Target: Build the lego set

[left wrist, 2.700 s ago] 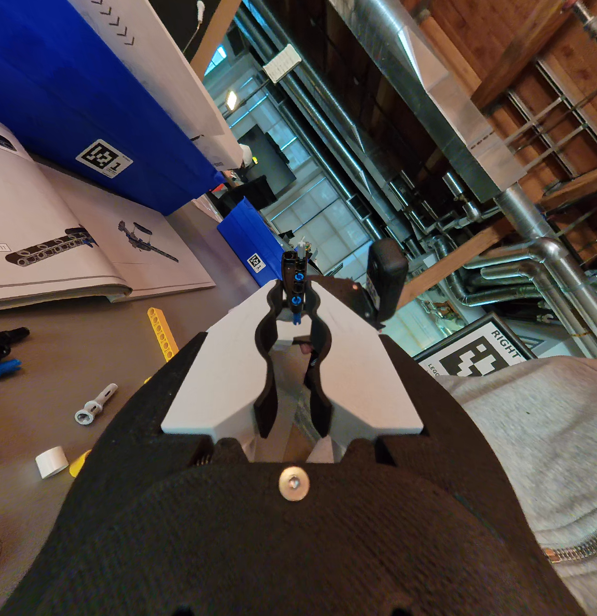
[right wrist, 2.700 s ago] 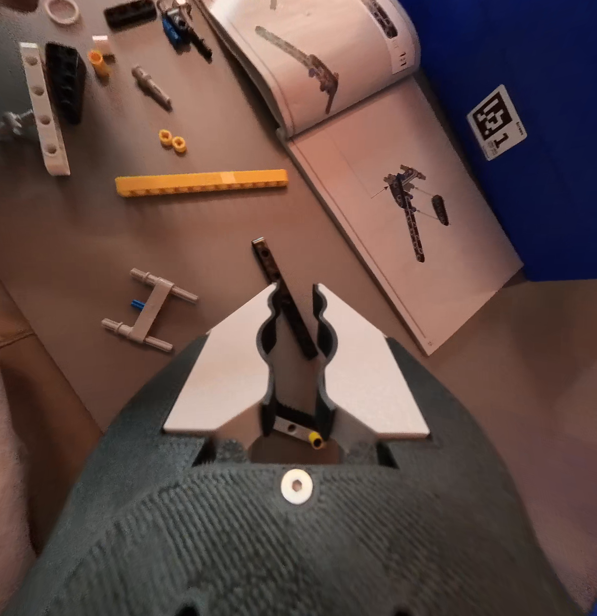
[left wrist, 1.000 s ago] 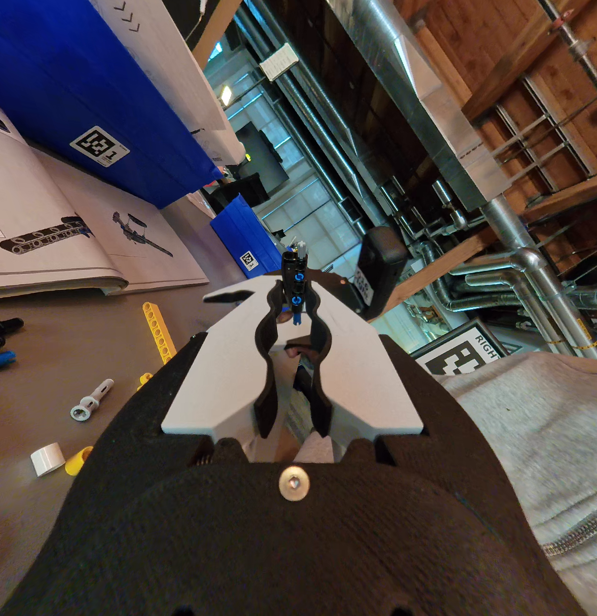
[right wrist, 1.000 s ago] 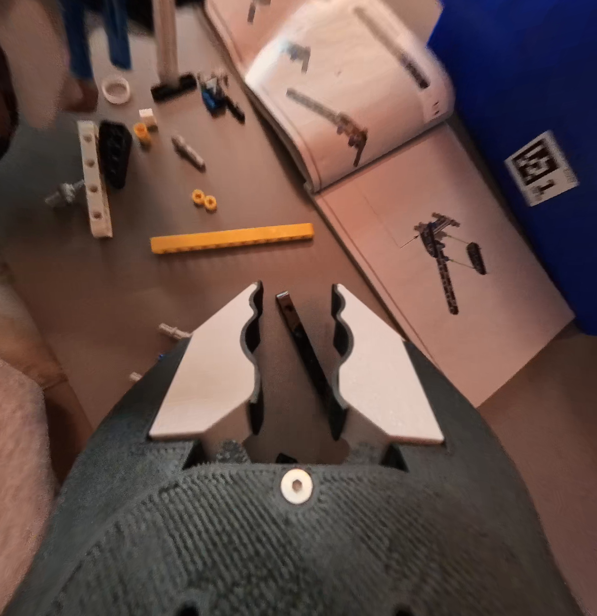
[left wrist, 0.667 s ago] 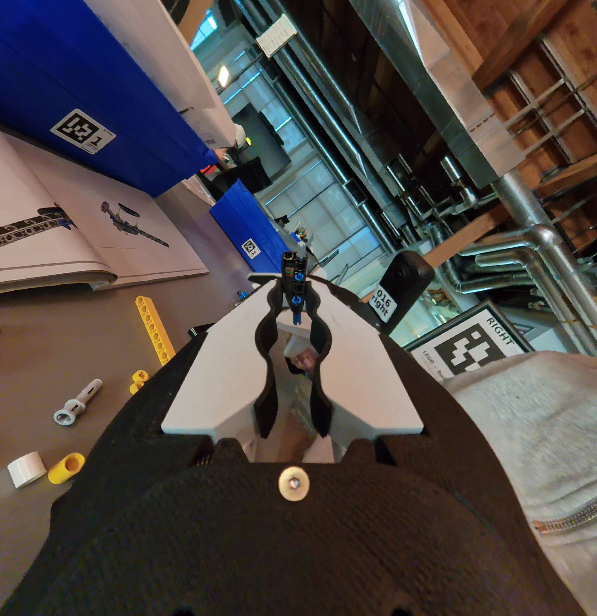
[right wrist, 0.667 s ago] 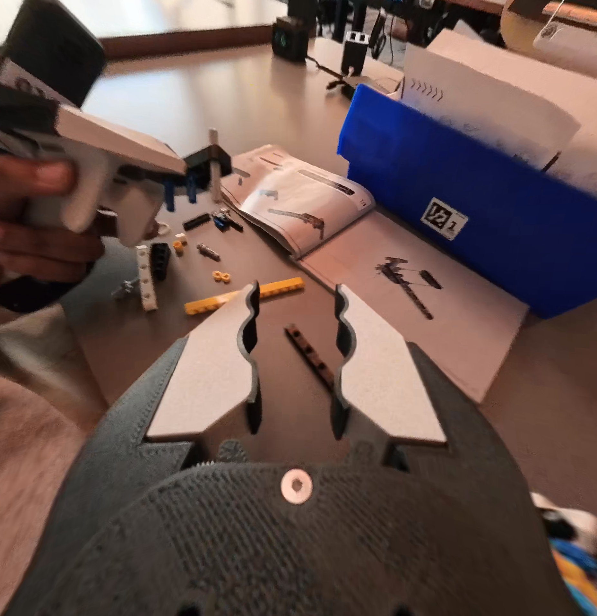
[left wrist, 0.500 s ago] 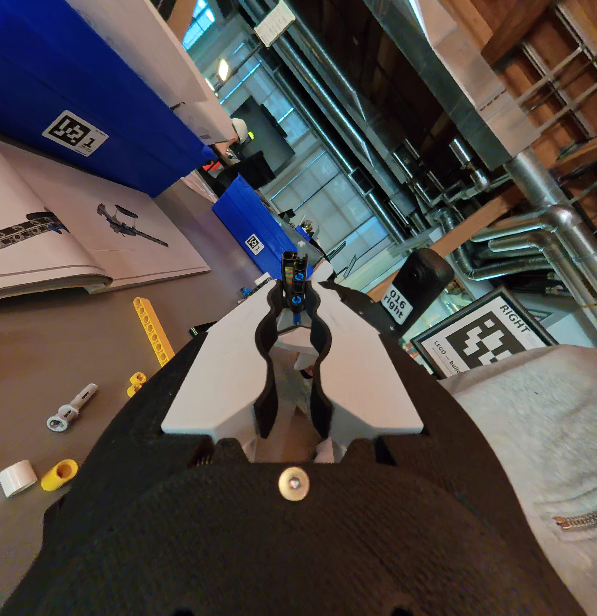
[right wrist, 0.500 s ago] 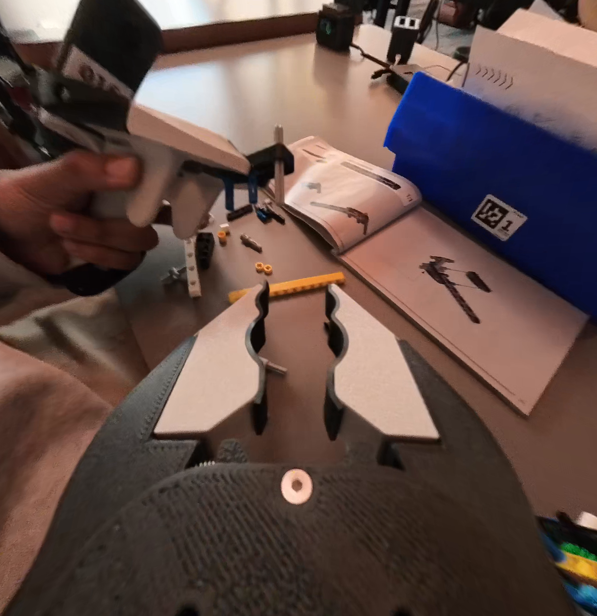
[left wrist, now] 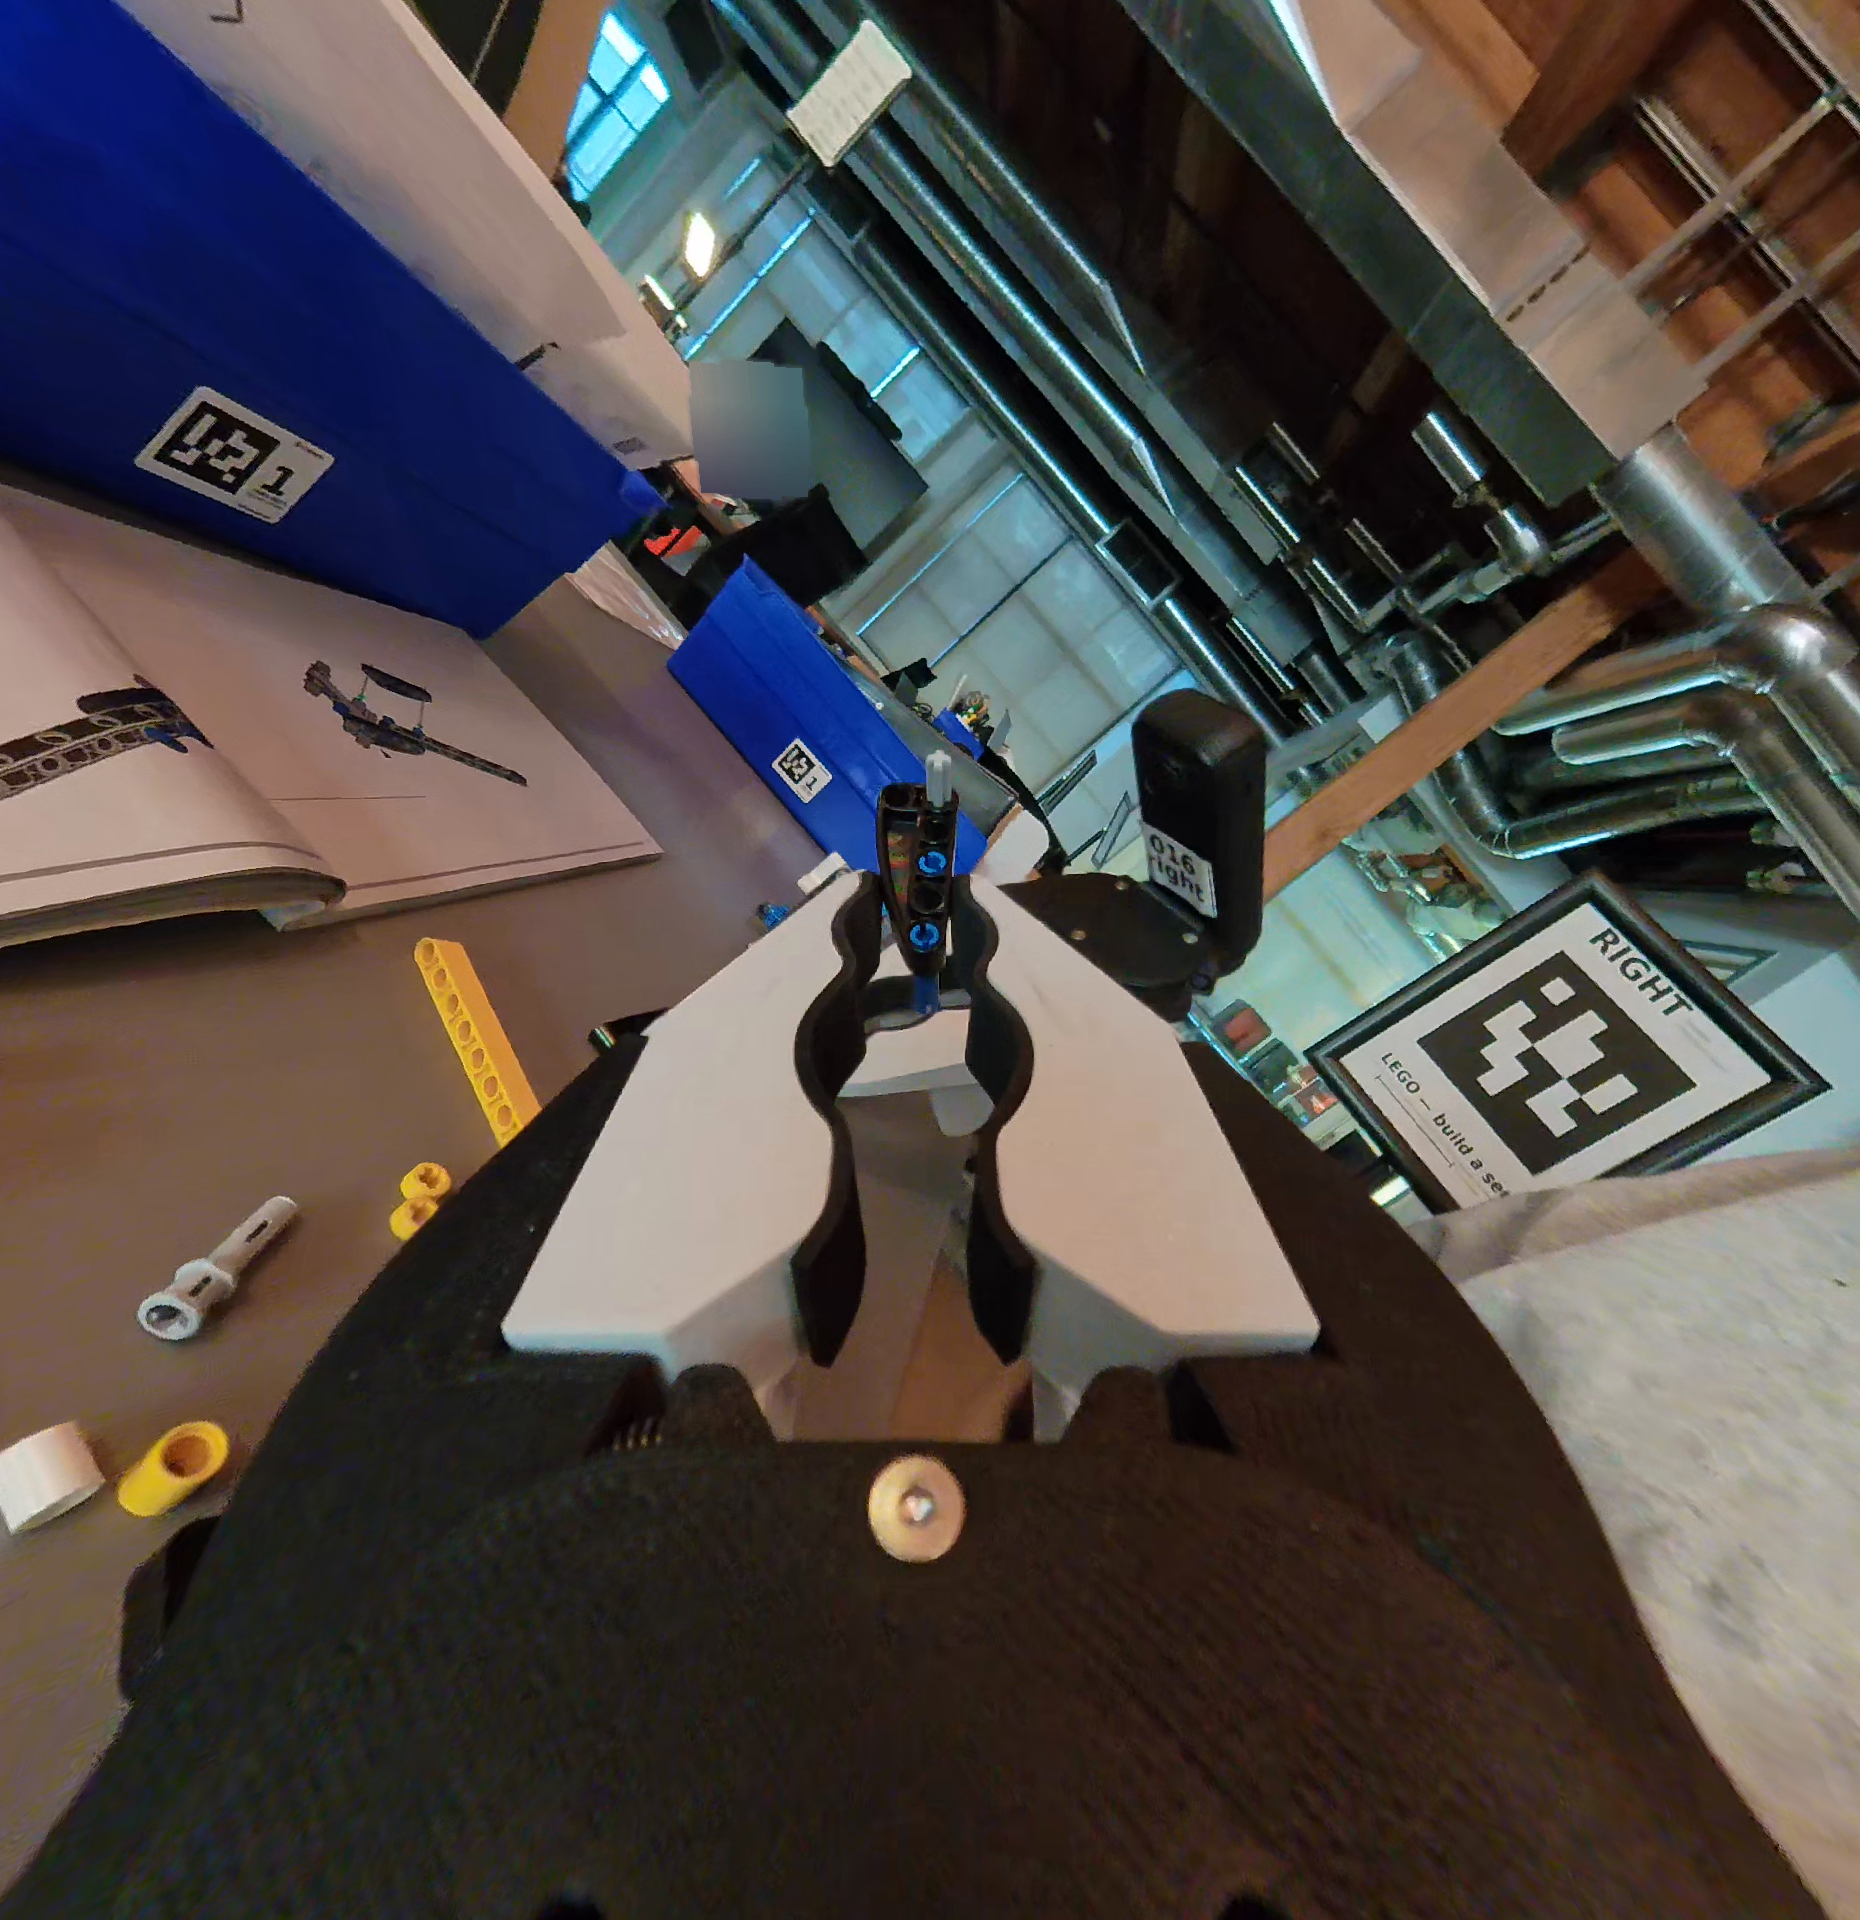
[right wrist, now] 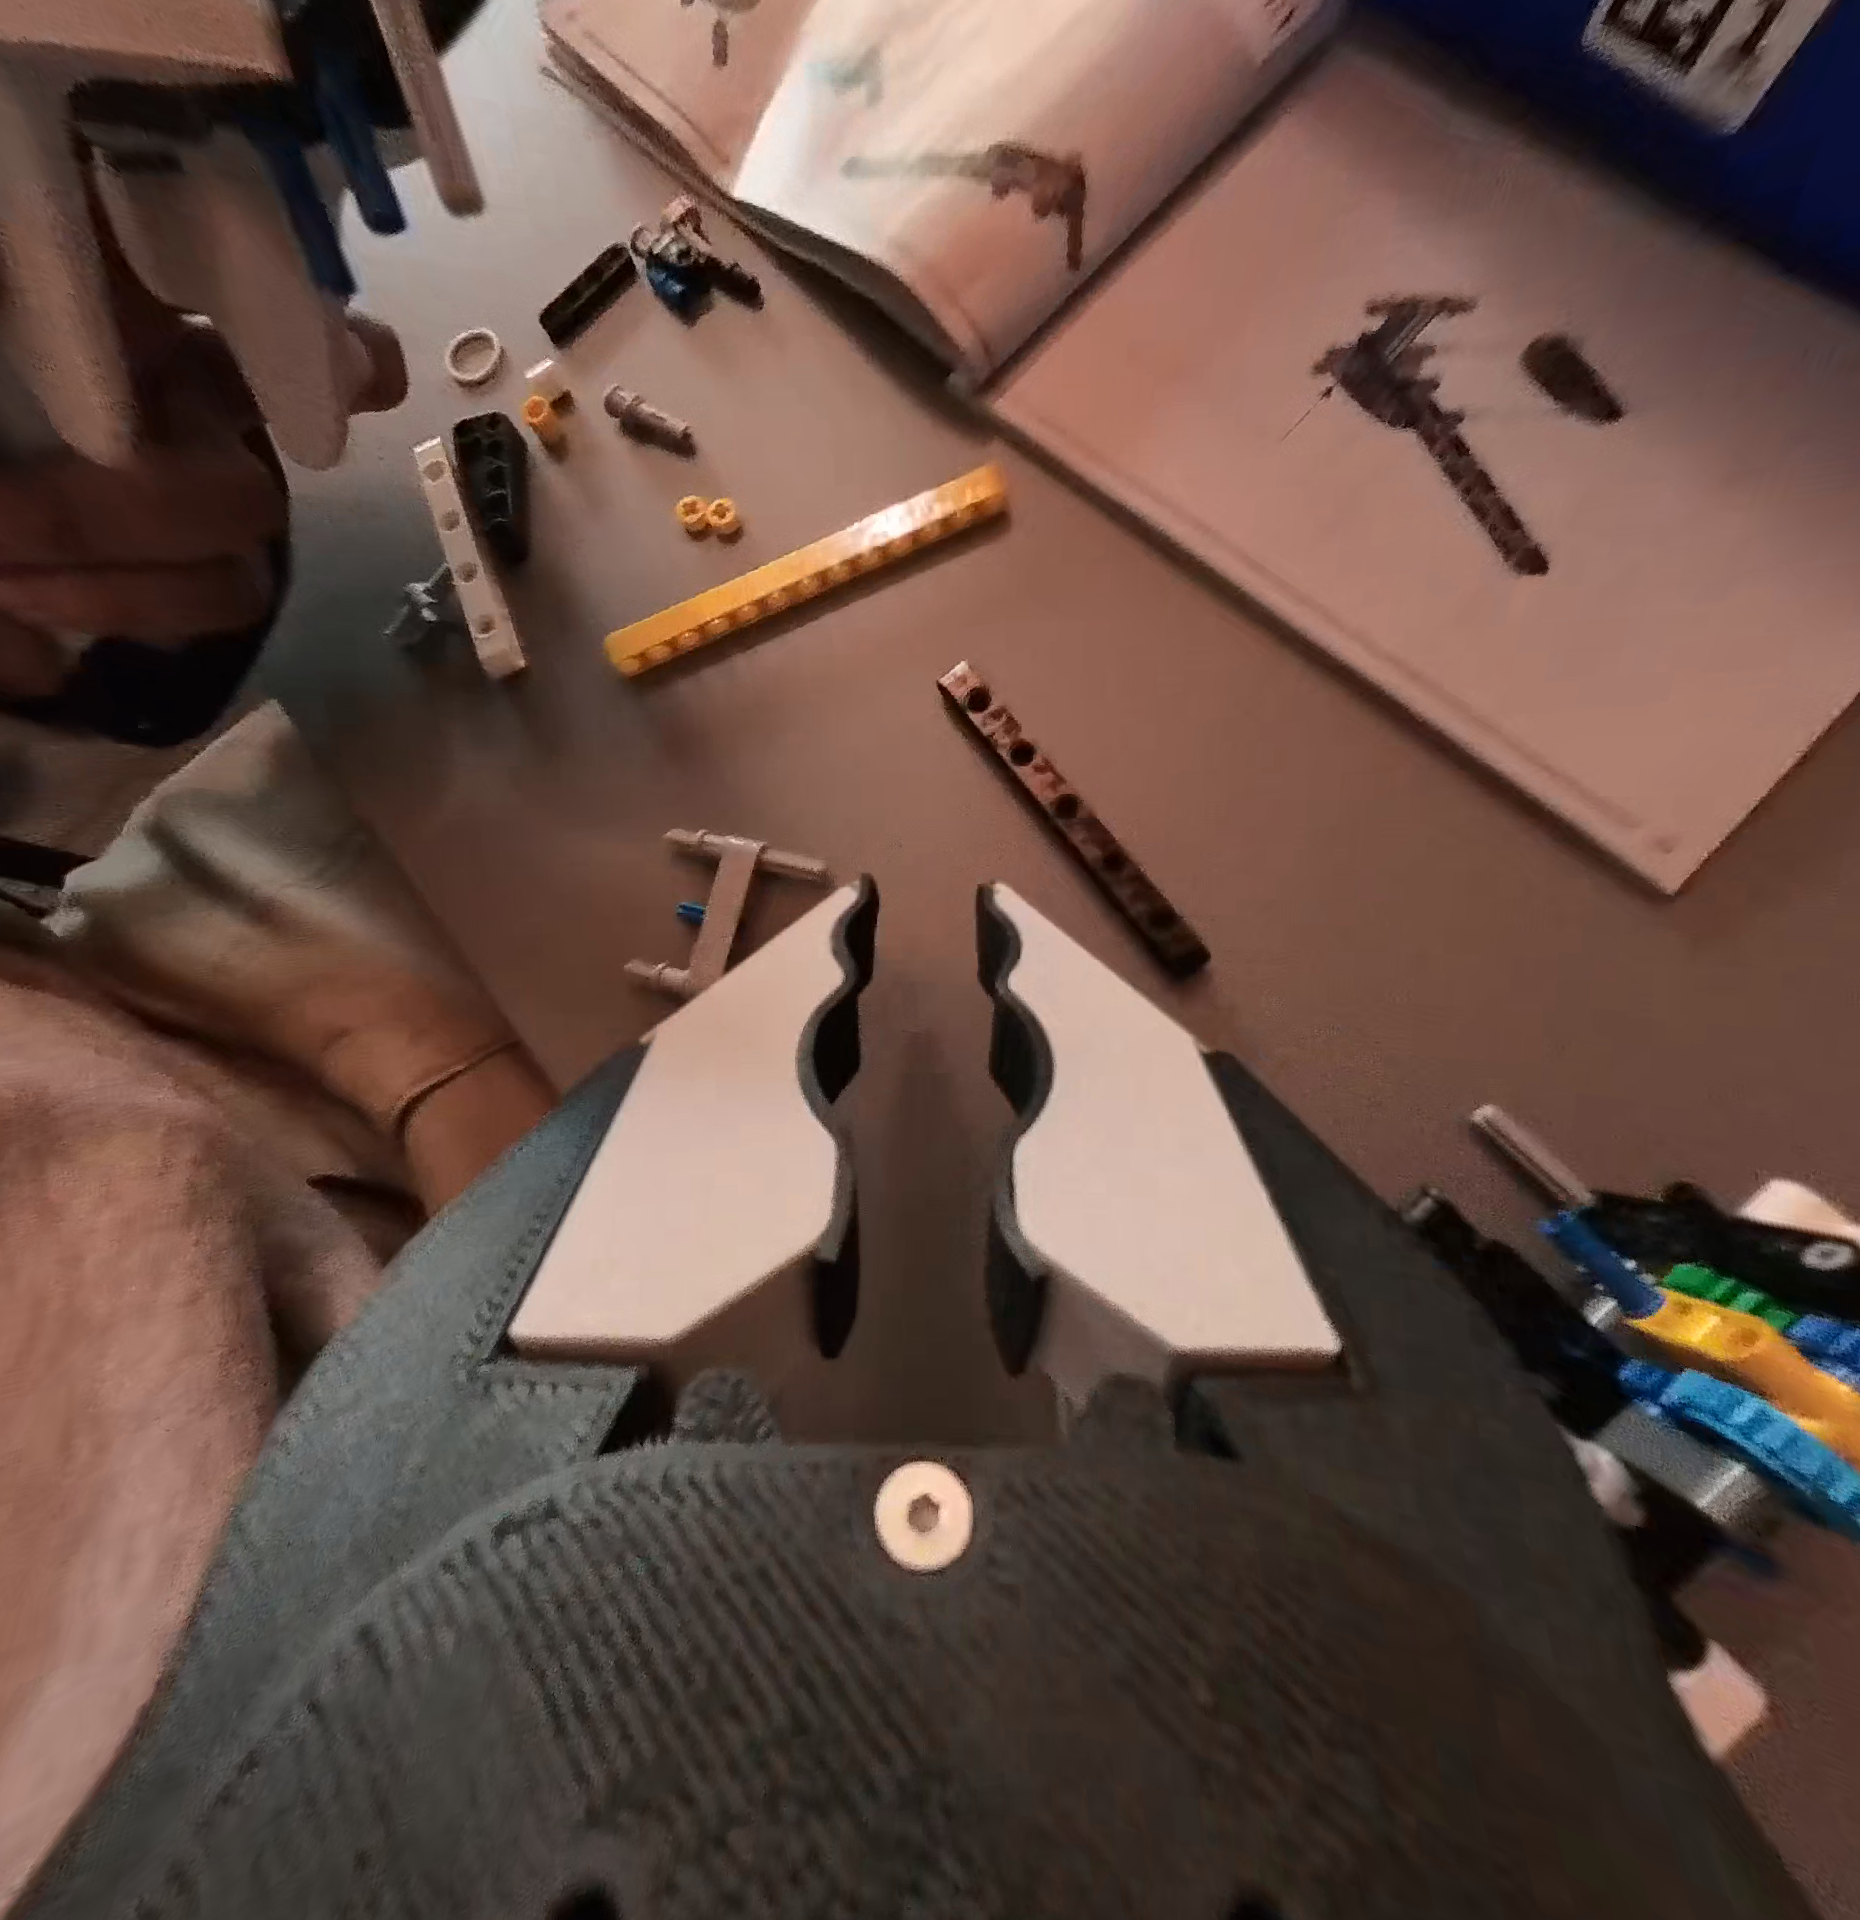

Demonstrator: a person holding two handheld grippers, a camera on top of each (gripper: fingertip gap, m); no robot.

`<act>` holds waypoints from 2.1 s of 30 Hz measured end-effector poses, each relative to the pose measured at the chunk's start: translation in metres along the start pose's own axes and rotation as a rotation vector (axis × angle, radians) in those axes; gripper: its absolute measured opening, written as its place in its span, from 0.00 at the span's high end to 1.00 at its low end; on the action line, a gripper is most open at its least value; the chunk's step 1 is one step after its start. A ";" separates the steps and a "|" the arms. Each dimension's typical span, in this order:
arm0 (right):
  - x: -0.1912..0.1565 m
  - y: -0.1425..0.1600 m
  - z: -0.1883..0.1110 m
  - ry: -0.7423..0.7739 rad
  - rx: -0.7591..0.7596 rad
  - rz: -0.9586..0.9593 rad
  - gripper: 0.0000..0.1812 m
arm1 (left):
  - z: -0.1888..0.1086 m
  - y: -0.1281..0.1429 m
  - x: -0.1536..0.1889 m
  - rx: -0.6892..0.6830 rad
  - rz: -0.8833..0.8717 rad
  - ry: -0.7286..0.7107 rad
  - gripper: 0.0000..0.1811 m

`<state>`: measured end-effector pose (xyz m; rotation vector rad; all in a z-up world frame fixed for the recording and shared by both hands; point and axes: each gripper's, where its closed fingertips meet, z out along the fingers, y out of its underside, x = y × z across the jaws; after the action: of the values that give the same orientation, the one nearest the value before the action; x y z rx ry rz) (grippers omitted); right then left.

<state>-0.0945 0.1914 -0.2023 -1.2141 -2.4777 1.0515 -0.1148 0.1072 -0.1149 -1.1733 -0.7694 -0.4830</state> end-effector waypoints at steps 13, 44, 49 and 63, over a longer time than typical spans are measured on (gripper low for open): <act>0.046 0.010 0.017 0.210 -0.112 0.113 0.84 | 0.006 0.007 0.003 -0.057 0.166 -0.061 0.95; 0.043 -0.046 0.064 0.117 -0.141 -0.046 0.76 | -0.035 -0.050 -0.017 0.152 0.067 -0.097 0.95; 0.023 -0.024 0.048 -0.005 -0.170 0.110 0.78 | -0.037 -0.051 -0.020 0.168 0.008 -0.080 0.95; 0.009 -0.040 0.028 -0.061 0.010 0.139 0.78 | -0.030 -0.043 -0.021 0.136 0.046 -0.107 0.95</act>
<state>-0.1372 0.1669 -0.1975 -1.3884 -2.4596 1.1493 -0.1501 0.0634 -0.1085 -1.0944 -0.8527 -0.3267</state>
